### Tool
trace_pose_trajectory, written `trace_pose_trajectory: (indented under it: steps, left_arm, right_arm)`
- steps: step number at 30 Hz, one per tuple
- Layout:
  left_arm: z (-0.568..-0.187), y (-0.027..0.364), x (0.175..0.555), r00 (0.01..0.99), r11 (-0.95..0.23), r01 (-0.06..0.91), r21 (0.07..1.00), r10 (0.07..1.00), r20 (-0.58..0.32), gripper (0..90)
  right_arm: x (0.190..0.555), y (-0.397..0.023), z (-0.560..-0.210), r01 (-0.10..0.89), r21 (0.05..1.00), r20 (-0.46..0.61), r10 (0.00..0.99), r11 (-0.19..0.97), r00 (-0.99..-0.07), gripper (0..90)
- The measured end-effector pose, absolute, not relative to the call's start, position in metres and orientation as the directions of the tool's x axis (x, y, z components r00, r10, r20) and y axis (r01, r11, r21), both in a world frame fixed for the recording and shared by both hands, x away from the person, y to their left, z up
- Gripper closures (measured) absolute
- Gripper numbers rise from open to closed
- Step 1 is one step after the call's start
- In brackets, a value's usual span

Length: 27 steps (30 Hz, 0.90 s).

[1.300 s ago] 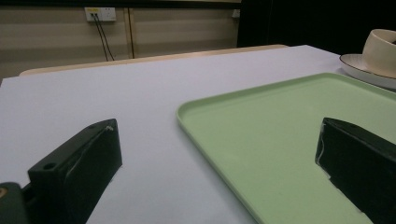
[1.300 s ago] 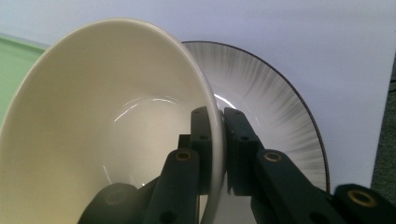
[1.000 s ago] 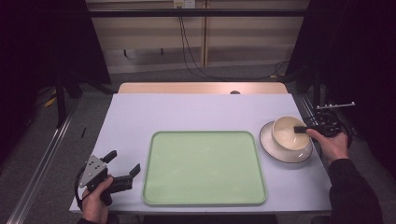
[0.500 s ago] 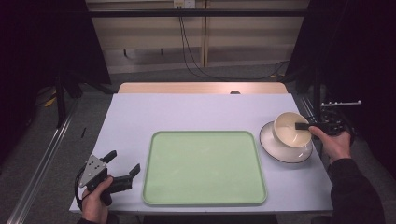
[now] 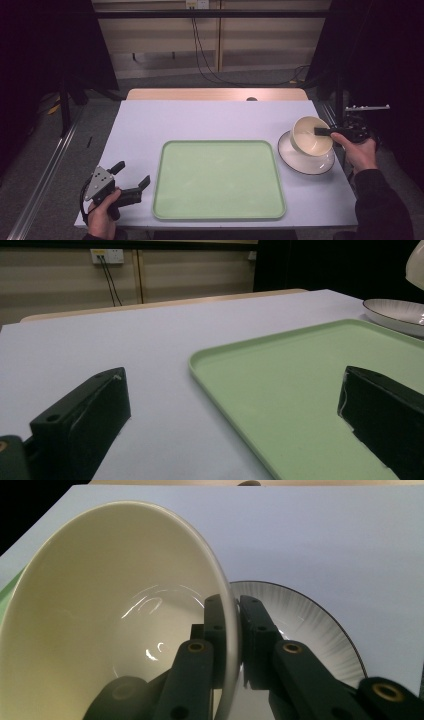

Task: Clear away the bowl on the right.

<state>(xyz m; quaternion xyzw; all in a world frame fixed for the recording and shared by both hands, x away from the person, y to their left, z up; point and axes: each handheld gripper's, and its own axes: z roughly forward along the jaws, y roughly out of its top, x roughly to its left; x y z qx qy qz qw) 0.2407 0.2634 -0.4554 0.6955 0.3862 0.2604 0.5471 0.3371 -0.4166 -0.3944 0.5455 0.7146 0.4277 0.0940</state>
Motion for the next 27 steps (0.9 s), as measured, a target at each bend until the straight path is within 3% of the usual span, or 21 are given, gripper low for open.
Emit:
trace_pose_trajectory:
  steps: [27]
  left_arm:
    - [-0.456, 0.264, 0.241, 0.565, -0.108, 0.252, 0.962, 0.823, -0.056, 0.4]
  right_arm:
    - [0.340, -0.390, -0.376, 0.675, 0.734, 0.324, 0.836, 0.073, -0.443, 83.5]
